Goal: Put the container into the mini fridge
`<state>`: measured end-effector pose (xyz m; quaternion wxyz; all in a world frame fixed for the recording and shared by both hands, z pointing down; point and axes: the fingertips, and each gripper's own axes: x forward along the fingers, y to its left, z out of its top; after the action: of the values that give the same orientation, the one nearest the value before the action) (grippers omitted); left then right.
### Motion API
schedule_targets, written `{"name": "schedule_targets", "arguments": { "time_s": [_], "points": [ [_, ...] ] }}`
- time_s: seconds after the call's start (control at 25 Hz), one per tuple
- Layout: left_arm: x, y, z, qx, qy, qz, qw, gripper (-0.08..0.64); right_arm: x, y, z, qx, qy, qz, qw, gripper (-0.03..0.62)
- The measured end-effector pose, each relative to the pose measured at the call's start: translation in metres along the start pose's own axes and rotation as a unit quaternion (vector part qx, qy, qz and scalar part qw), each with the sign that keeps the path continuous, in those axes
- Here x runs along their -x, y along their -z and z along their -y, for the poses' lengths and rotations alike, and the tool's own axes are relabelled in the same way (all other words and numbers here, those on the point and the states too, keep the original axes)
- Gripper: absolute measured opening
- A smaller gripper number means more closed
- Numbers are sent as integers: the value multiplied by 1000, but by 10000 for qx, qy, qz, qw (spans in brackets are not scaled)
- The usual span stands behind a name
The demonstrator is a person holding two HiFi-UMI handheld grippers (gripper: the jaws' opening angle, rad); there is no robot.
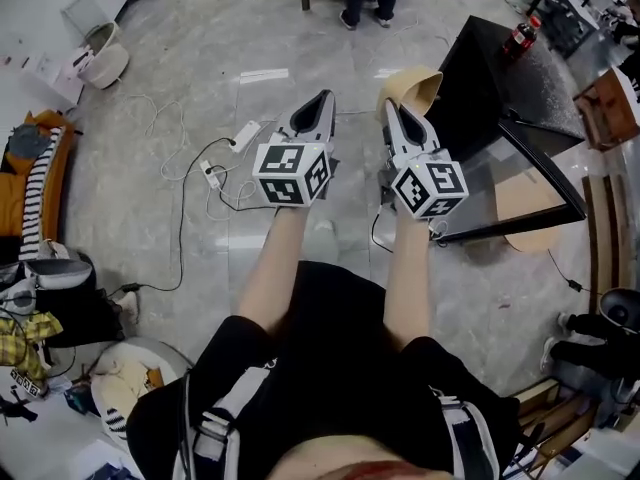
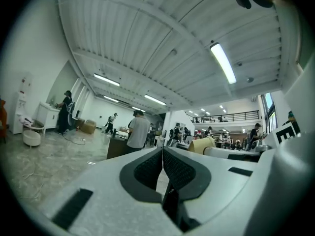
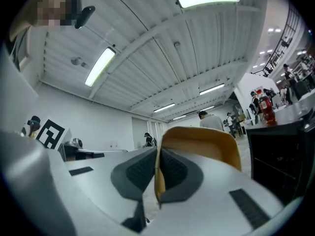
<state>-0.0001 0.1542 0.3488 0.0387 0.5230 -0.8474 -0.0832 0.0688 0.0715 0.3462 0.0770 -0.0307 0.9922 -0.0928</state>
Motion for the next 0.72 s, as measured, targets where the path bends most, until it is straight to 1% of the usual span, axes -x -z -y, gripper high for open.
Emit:
{"name": "schedule_targets", "arguments": {
  "time_s": [0.12, 0.2, 0.32, 0.4, 0.56, 0.72],
  "points": [
    [-31, 9, -20, 82, -53, -59, 9999, 11, -29, 13, 17, 23, -57, -124, 9999, 17],
    [-61, 17, -33, 197, -47, -107, 9997, 11, -51, 22, 35, 98, -46, -227, 9997, 17],
    [-126, 20, -49, 280, 158, -110, 9994, 11, -95, 24, 75, 206, 59, -238, 9995, 17],
    [-171, 22, -65, 231, 299, -181, 9991, 11, -131, 28, 102, 133, 127, -221, 9996, 17],
    [-243, 22, -117, -74, 269, -458, 9986, 11, -211, 47, 138, -54, 208, -325, 9992, 17],
    [-313, -2, -181, -45, 135, -455, 9989, 11, -286, 29, 171, 177, 319, -285, 9989, 17]
  ]
}}
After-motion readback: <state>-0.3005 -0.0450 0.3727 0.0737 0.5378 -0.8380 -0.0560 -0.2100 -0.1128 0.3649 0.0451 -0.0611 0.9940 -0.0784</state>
